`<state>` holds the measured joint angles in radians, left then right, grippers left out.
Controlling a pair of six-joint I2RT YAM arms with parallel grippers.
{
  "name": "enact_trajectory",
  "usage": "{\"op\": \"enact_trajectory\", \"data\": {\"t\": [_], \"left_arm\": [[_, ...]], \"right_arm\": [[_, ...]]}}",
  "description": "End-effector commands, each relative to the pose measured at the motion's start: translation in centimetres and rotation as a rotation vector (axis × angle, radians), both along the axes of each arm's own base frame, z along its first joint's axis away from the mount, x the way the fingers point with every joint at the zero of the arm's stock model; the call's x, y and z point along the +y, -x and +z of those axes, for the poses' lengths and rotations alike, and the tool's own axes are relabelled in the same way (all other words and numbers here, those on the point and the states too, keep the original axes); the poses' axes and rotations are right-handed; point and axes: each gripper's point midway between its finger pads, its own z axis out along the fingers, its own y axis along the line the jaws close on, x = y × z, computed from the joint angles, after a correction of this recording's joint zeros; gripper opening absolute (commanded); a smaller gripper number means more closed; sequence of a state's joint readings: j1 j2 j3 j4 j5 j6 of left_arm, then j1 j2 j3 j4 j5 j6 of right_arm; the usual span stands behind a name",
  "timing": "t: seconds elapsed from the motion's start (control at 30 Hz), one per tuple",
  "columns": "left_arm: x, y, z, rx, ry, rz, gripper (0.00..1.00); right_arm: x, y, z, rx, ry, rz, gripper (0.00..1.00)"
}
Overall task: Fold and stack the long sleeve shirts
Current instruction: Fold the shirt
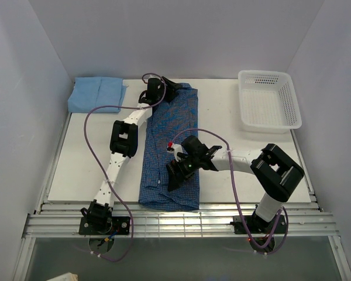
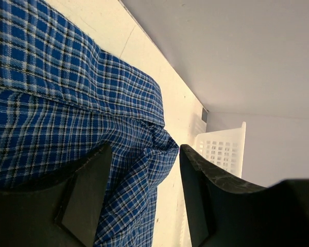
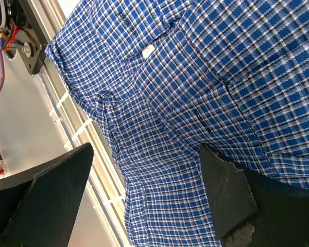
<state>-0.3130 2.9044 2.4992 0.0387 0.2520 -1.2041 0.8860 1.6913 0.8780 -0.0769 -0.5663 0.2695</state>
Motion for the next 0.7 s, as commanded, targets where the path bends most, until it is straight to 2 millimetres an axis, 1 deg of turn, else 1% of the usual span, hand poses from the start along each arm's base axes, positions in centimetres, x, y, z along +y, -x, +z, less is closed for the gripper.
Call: {"op": "enact_trajectory", "data": {"t": [0.0, 0.03, 0.07, 0.13, 0.17, 0.2, 0.27, 0.3, 0.33, 0.37, 0.4, 0.43, 0.5, 0.53, 0.57, 0.6, 0.63, 0.67], "left_arm": [[3.0, 2.2, -10.9, 0.227, -0.201, 0.093, 0.68], [3.5, 1.8, -10.5, 0.21, -0.211, 0.111, 0.69], [3.6, 1.5, -10.1, 0.202, -0.206, 0.116, 0.7], [4.7, 0.5, -9.4, 0.175, -0.196, 0.139, 0.7], [5.5, 0.3, -9.9, 0.184, -0.212, 0.154, 0.7], [6.8, -0.3, -9.8, 0.181, -0.212, 0.18, 0.7], [7.9, -0.7, -9.8, 0.184, -0.194, 0.192, 0.68], [8.9, -1.1, -9.7, 0.178, -0.189, 0.202, 0.67], [9.2, -1.3, -9.4, 0.171, -0.191, 0.204, 0.67], [9.5, -1.7, -8.3, 0.152, -0.184, 0.202, 0.67], [9.4, -1.8, -7.8, 0.135, -0.184, 0.19, 0.68], [9.3, -2.0, -6.8, 0.114, -0.178, 0.181, 0.7], [8.4, -2.0, -4.4, 0.062, -0.171, 0.133, 0.79], [8.2, -2.3, -1.1, 0.007, -0.178, 0.111, 0.83], [8.0, -1.8, -0.1, 0.0, -0.186, 0.089, 0.96], [7.6, -1.3, 1.5, -0.017, -0.182, 0.056, 0.98], [7.3, -1.1, 6.6, -0.083, -0.171, 0.042, 0.98], [7.4, -0.5, 8.3, -0.103, -0.193, 0.022, 0.98]], "right_arm": [[-1.3, 0.8, -1.8, 0.045, 0.115, -0.028, 0.9], [-1.2, 0.7, -1.7, 0.037, 0.111, -0.02, 0.9], [-0.7, 0.3, -1.3, 0.023, 0.1, -0.018, 0.9], [-0.4, -0.4, -0.9, -0.012, 0.097, -0.013, 0.9], [-0.4, -0.7, -0.9, -0.018, 0.109, -0.014, 0.9], [-0.1, -1.8, -0.6, -0.054, 0.117, -0.039, 0.9], [0.2, -2.4, -0.4, -0.079, 0.12, -0.044, 0.9], [0.5, -2.9, 0.0, -0.098, 0.117, -0.052, 0.9], [0.7, -3.1, 0.2, -0.101, 0.113, -0.054, 0.9], [0.8, -3.3, 0.6, -0.11, 0.105, -0.062, 0.9], [0.9, -3.5, 0.9, -0.12, 0.099, -0.074, 0.9], [0.8, -3.6, 1.0, -0.123, 0.1, -0.087, 0.9], [0.6, -3.9, 1.9, -0.134, 0.106, -0.118, 0.9], [0.6, -3.9, 2.4, -0.139, 0.1, -0.125, 0.9], [0.6, -3.9, 3.6, -0.157, 0.076, -0.132, 0.9], [0.4, -4.0, 4.2, -0.166, 0.074, -0.145, 0.9], [0.3, -4.1, 4.8, -0.18, 0.066, -0.152, 0.9], [0.1, -4.2, 6.3, -0.21, 0.039, -0.161, 0.9]]}}
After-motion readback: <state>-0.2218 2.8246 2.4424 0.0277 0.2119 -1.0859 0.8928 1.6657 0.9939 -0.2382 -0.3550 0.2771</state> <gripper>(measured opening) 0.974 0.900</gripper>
